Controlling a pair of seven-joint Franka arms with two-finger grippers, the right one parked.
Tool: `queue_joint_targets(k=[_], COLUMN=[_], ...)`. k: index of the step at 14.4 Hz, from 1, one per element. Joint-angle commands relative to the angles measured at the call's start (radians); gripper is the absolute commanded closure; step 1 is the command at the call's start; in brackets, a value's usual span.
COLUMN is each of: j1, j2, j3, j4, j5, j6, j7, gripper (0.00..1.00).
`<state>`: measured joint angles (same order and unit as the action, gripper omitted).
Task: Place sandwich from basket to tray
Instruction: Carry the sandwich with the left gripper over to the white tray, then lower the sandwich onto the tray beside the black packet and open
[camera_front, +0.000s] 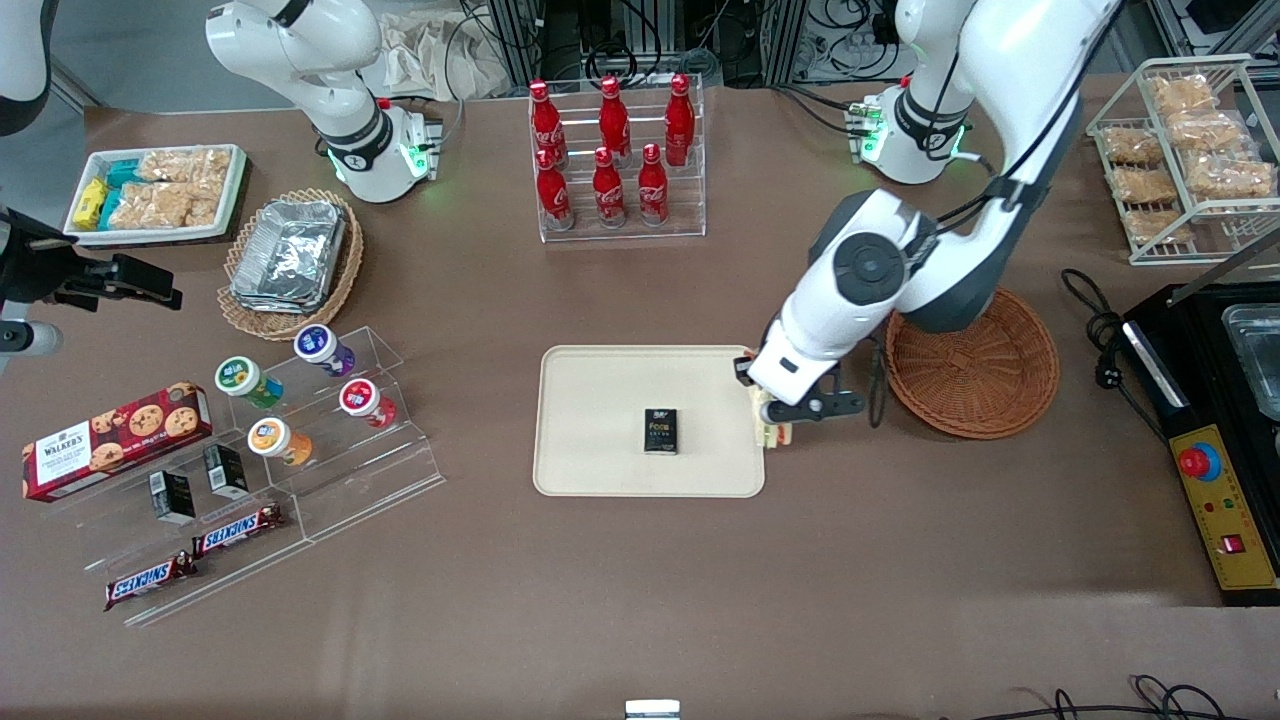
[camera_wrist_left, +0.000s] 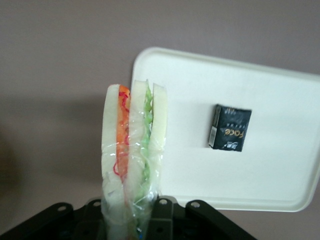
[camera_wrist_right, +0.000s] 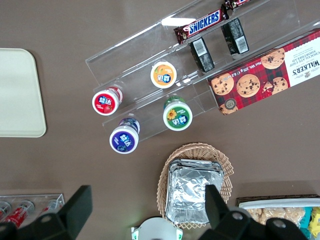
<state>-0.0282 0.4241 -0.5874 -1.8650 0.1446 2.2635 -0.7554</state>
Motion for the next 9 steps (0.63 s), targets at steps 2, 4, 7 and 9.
queue_joint_targets(k=[2,4,7,9], j1=[-0.045,-0.058,-0.058,-0.058], j2=[0.134,0.180,0.220,0.226], j3=[0.001,0.003,0.003,0.003], j4=[0.009,0.009,0.009,0.009], j5=[0.229,0.301,0.349,0.349], j6=[0.057,0.097,0.119,0.120], j7=[-0.136,-0.179,-0.182,-0.179], gripper=[1.00,1.00,1.00,1.00])
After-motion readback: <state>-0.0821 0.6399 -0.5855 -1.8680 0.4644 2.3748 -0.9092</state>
